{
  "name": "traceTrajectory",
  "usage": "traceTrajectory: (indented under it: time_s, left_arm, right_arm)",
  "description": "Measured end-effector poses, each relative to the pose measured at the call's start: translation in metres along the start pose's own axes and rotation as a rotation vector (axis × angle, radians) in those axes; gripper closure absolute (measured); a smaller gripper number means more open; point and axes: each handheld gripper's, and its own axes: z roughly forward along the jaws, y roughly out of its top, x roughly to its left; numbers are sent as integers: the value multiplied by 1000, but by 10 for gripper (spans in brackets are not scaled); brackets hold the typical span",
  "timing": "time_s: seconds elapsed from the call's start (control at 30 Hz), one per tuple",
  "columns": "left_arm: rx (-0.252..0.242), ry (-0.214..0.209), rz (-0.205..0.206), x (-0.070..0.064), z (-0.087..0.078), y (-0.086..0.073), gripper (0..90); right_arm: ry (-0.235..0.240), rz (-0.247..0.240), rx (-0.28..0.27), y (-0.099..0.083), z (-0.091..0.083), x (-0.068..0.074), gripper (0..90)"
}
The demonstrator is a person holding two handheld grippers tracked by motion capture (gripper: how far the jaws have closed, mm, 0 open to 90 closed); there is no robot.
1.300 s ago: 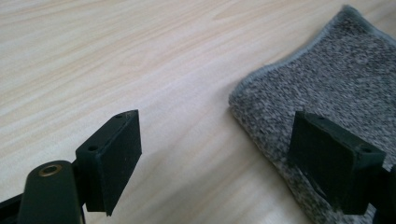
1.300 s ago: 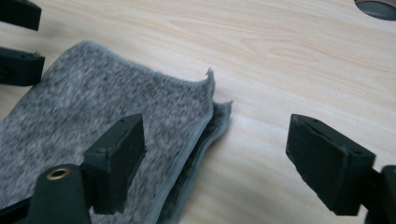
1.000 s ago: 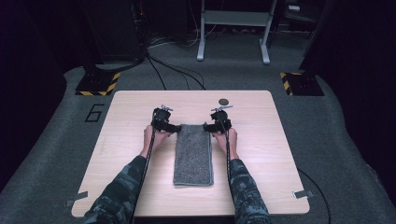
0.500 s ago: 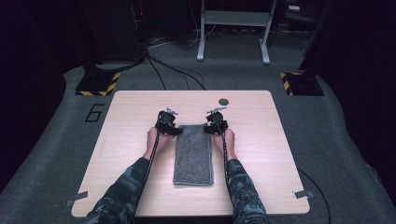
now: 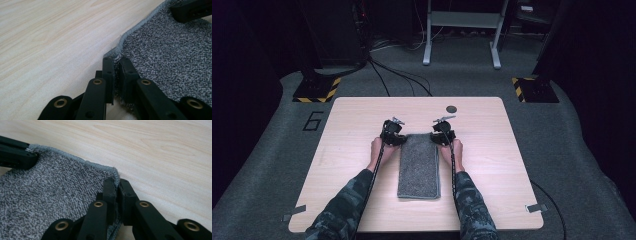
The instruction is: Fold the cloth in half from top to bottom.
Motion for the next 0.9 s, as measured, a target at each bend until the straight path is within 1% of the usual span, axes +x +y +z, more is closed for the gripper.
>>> traceTrajectory:
  time_s: [0.03,0.1,0.17,0.23,0.3,0.37,0.4,0.43,0.47,0.5,0.63,0.7,0.73,0.8,0.87,0.9]
  left_arm:
    - [2,-3,-1,0,0,0,846]
    - [1,-13,-5,2,-1,0,854]
    - [-6,-5,-11,1,-2,-1,858]
    - [-10,-14,-12,2,-3,-1,862]
    - [-15,-17,-14,3,-6,0,863]
    - [-29,-11,-9,4,-10,1,864]
    - [-27,-14,-8,4,-12,2,864]
    - [-30,-9,-3,4,-13,3,864]
    - [-32,-4,1,4,-15,4,864]
    - [-33,-3,7,4,-17,5,864]
    - [-54,9,19,3,-27,10,864]
    - [-68,13,16,3,-32,14,864]
    - [-67,16,28,4,-35,16,864]
    - [-80,28,28,3,-40,20,864]
    - [-88,46,44,1,-45,23,864]
    - [-92,45,47,1,-47,24,864]
  right_arm:
    - [5,10,-10,-1,0,-1,856]
    - [12,23,-11,-2,-1,-1,858]
    - [12,12,-14,-2,-2,-1,858]
    - [8,8,-18,-3,-4,-1,859]
    - [9,16,-23,-3,-5,0,859]
    - [9,12,-33,-2,-8,1,859]
    - [12,13,-34,-2,-9,1,859]
    - [9,10,-46,-1,-11,2,859]
    - [13,-6,-47,1,-13,3,859]
    - [4,-15,-54,3,-16,4,859]
    - [1,-47,-77,11,-27,7,858]
    - [3,-48,-88,15,-33,9,859]
    - [3,-55,-98,17,-35,10,859]
    - [-2,-66,-99,20,-40,12,858]
    - [2,-69,-116,24,-44,12,859]
    - [1,-73,-122,27,-48,13,859]
